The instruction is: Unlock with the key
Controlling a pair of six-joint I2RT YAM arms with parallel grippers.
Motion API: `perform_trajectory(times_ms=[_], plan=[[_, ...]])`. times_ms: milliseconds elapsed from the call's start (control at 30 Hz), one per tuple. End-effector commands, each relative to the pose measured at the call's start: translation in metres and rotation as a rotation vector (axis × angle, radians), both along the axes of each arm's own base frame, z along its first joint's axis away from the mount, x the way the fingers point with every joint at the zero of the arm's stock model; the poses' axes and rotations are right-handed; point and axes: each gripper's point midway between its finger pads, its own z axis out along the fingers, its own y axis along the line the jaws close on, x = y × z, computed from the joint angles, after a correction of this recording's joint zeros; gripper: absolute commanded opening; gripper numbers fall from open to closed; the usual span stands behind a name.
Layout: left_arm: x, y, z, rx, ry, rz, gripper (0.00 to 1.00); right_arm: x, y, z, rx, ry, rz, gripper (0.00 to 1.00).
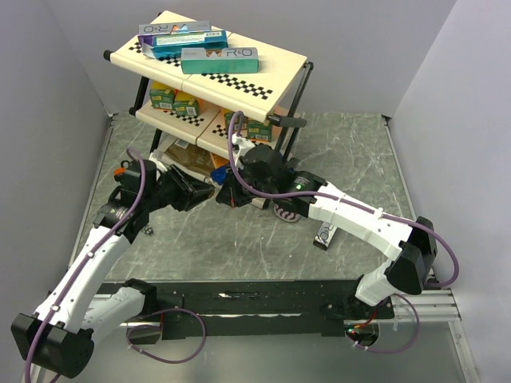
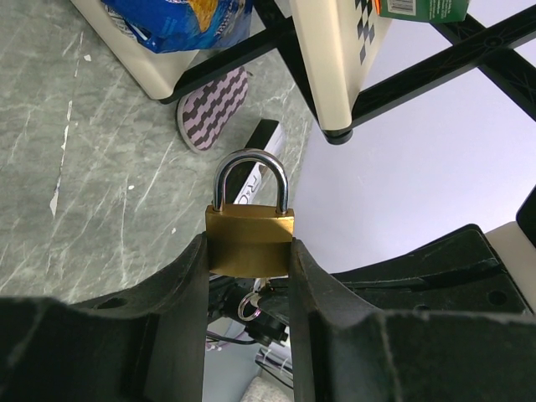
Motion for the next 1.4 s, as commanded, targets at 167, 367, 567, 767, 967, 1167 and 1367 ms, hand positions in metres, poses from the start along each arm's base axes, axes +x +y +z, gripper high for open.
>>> perform_trajectory(times_ms=[167, 367, 567, 767, 967, 1167, 1367], plan=[[-0.003, -0.005, 0.020, -0.068, -0.044, -0.012, 0.01, 0.006, 0.006, 0.023, 0.069, -0.026, -0.001, 0.00], [-0.003, -0.006, 0.021, -0.070, -0.047, -0.016, 0.01, 0.007, 0.009, 0.022, 0.064, -0.021, 0.005, 0.00], [-0.003, -0.006, 0.022, -0.067, -0.051, -0.016, 0.01, 0.009, 0.012, 0.021, 0.059, -0.023, 0.009, 0.00], [-0.003, -0.006, 0.023, -0.070, -0.053, -0.019, 0.01, 0.013, 0.015, 0.022, 0.066, -0.022, 0.013, 0.00], [-0.003, -0.007, 0.023, -0.077, -0.059, -0.024, 0.01, 0.018, 0.012, 0.027, 0.086, -0.024, -0.003, 0.00], [-0.004, -0.008, 0.024, -0.084, -0.063, -0.026, 0.01, 0.025, 0.008, 0.026, 0.088, -0.021, -0.031, 0.00], [-0.004, -0.008, 0.023, -0.087, -0.061, -0.026, 0.01, 0.033, 0.005, 0.027, 0.090, -0.033, -0.051, 0.00]])
